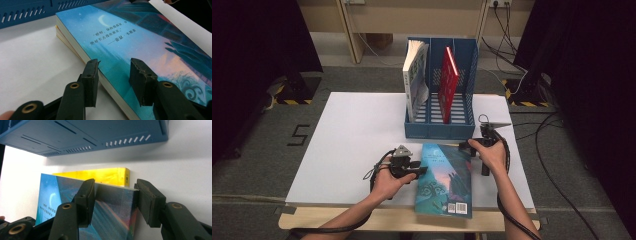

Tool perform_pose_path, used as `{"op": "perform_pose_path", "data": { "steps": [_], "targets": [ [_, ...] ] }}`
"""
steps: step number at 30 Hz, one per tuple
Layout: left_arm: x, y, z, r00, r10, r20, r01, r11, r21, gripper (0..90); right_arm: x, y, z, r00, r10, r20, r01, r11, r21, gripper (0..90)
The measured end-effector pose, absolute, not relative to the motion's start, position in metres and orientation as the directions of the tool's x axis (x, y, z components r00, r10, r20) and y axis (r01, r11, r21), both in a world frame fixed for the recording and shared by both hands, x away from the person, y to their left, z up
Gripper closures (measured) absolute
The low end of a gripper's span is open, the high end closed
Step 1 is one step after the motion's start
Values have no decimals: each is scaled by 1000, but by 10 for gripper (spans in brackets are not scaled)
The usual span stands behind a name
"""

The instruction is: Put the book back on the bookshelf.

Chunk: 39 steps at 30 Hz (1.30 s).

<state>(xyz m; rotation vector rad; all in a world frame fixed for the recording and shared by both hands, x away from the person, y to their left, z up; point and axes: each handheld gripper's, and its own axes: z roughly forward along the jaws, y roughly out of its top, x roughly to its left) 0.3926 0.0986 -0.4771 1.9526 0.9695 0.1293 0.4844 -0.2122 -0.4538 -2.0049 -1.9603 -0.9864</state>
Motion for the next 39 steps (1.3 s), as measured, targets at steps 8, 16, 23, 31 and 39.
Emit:
{"op": "perform_pose_path", "data": {
  "steps": [8, 16, 23, 31, 39],
  "targets": [
    [391, 98, -477, 684, 678, -270, 571, -266, 777, 595, 486, -214, -459, -99, 824, 558, 948, -92, 304, 471],
    [391, 98, -477, 685, 678, -268, 569, -267, 778, 596, 485, -217, -465, -92, 797, 597, 962, -84, 260, 434],
    [392, 98, -477, 685, 677, -268, 569, -269, 777, 595, 483, -218, -471, -93, 767, 635, 969, -77, 234, 422],
    [392, 98, -477, 687, 675, -269, 568, -269, 778, 595, 483, -220, -465, -70, 773, 630, 970, -96, 225, 517],
    [391, 102, -474, 683, 674, -281, 586, -277, 761, 611, 480, -217, -457, -69, 786, 614, 965, -103, 241, 584]
  ]
}}
